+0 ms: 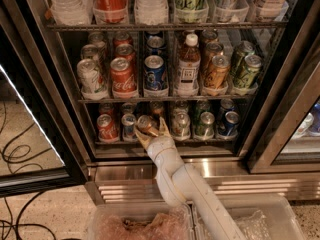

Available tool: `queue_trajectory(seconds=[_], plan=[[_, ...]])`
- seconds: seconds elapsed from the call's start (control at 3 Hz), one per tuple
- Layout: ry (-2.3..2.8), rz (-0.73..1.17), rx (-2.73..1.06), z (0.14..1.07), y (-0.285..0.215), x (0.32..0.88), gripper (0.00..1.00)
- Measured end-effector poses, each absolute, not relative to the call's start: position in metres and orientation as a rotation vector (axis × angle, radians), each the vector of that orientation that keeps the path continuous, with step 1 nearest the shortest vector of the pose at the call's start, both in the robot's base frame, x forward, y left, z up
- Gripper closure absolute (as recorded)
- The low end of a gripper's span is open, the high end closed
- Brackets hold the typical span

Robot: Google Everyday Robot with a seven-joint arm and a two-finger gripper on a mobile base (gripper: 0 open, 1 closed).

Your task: Pick orange can from bottom shelf of fridge

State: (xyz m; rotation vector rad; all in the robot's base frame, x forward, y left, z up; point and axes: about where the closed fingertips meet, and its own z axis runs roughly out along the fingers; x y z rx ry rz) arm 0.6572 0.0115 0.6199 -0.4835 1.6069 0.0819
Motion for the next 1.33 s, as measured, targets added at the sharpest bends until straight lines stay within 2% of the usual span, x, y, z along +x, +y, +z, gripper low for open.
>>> queue_trajectory(seconds=[0.33, 0.67, 1.33], plan=[[1.607, 0.082, -0.483, 0.62, 0.012, 0.657, 0.32], [1.6, 0.081, -0.483, 0.624, 0.013, 0.664, 0.4], [1.593, 0.075, -0.481, 0.628, 0.018, 0.674, 0.47]])
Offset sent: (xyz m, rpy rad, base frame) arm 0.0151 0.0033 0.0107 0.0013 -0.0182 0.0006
